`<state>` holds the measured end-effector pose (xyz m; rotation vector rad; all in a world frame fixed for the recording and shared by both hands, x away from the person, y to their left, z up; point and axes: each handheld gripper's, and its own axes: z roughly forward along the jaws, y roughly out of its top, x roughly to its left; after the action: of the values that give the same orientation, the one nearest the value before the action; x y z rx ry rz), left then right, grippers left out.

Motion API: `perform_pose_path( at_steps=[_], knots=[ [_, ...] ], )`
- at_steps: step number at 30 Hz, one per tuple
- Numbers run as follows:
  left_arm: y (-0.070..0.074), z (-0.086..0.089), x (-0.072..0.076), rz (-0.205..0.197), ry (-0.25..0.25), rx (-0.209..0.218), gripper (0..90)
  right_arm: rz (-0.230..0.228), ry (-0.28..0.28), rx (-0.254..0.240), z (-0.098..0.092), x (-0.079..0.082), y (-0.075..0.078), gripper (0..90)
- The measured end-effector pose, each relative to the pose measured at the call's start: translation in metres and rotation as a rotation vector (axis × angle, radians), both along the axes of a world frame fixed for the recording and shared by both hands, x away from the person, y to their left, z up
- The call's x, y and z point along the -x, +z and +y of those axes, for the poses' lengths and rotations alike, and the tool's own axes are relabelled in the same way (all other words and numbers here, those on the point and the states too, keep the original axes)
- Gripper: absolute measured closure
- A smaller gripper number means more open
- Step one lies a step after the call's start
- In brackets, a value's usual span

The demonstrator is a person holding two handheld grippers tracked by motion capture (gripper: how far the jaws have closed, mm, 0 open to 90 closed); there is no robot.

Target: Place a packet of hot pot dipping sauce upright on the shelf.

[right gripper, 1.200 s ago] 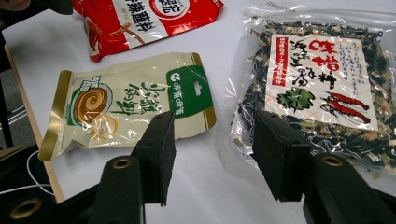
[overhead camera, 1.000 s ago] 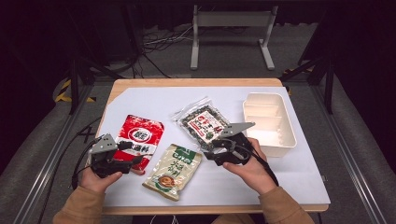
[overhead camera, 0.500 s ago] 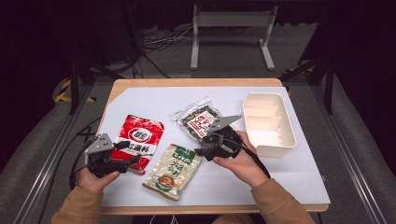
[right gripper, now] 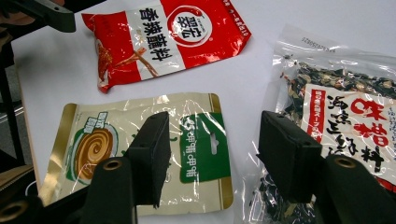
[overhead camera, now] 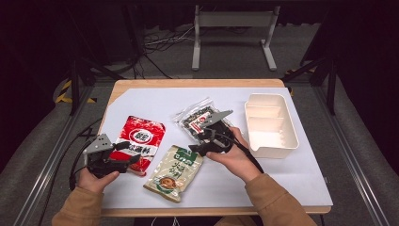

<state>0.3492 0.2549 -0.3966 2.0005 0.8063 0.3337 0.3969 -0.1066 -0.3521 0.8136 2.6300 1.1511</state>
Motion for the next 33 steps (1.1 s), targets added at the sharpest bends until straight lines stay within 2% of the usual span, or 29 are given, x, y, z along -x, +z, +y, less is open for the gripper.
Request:
perform_pose_path(
  at_steps=[5, 14, 18, 25, 31, 33],
  knots=[
    [-0.001, 0.000, 0.000, 0.003, 0.008, 0.001, 31.8, 0.003, -0.009, 0.005, 0.004, -0.005, -0.004, 43.6],
    [-0.005, -0.007, -0.001, 0.012, -0.015, -0.033, 31.7, 0.032, 0.001, 0.027, 0.014, -0.016, -0.019, 48.3],
    [-0.007, -0.010, 0.000, 0.013, -0.024, -0.047, 31.6, 0.061, 0.005, 0.033, 0.018, -0.020, -0.026, 51.0],
    [-0.008, -0.012, 0.000, 0.016, -0.035, -0.056, 31.4, 0.108, 0.033, 0.090, 0.028, -0.028, -0.041, 49.0],
    [-0.009, -0.013, -0.001, 0.018, -0.042, -0.059, 31.3, 0.187, 0.037, 0.116, 0.034, -0.032, -0.053, 49.1],
    [-0.009, -0.013, -0.001, 0.018, -0.042, -0.058, 31.3, 0.188, 0.035, 0.127, 0.035, -0.032, -0.055, 49.1]
  ],
)
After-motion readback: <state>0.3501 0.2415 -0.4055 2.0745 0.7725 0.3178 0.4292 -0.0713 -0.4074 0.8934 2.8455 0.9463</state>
